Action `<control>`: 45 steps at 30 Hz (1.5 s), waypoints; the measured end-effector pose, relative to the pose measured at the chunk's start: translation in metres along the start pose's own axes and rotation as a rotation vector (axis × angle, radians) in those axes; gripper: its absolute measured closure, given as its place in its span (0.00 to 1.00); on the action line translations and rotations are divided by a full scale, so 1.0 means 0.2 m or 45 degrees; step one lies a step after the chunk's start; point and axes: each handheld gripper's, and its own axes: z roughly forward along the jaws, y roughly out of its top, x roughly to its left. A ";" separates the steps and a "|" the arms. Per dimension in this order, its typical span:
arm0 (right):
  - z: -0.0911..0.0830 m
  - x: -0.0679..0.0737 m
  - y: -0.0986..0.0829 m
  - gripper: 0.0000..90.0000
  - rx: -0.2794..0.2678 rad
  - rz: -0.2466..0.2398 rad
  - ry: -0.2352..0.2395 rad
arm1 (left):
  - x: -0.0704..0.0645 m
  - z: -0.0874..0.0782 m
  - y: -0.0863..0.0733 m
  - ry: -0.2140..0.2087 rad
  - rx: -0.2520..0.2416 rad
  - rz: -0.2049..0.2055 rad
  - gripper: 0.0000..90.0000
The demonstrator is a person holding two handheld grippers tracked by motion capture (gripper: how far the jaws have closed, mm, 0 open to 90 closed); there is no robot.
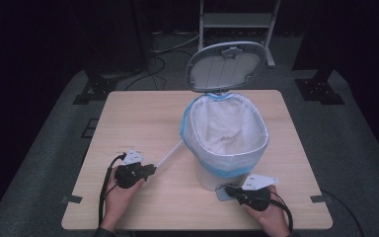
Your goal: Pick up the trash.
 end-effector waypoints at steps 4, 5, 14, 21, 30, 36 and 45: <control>0.00 0.00 0.00 1.00 0.001 -0.001 0.001 | 0.01 -0.03 0.00 -0.007 -0.020 -0.005 0.90; 0.00 0.00 0.00 1.00 0.001 0.001 0.002 | 0.01 -0.04 0.00 -0.009 -0.023 -0.002 0.90; 0.00 0.00 0.00 1.00 0.001 0.002 0.002 | 0.03 -0.10 0.01 -0.035 -0.049 0.004 0.90; 0.00 0.00 0.00 1.00 -0.001 0.004 0.004 | 0.04 -0.13 0.01 -0.028 -0.065 0.001 0.90; 0.00 0.00 0.00 1.00 -0.001 -0.001 -0.001 | 0.06 -0.18 0.02 -0.035 -0.104 -0.016 0.90; 0.00 0.00 0.00 1.00 0.000 -0.002 -0.002 | 0.06 -0.22 0.02 -0.055 -0.121 -0.024 0.90; 0.00 0.00 0.00 1.00 0.000 -0.003 -0.001 | 0.07 -0.28 0.05 -0.042 -0.153 -0.012 0.90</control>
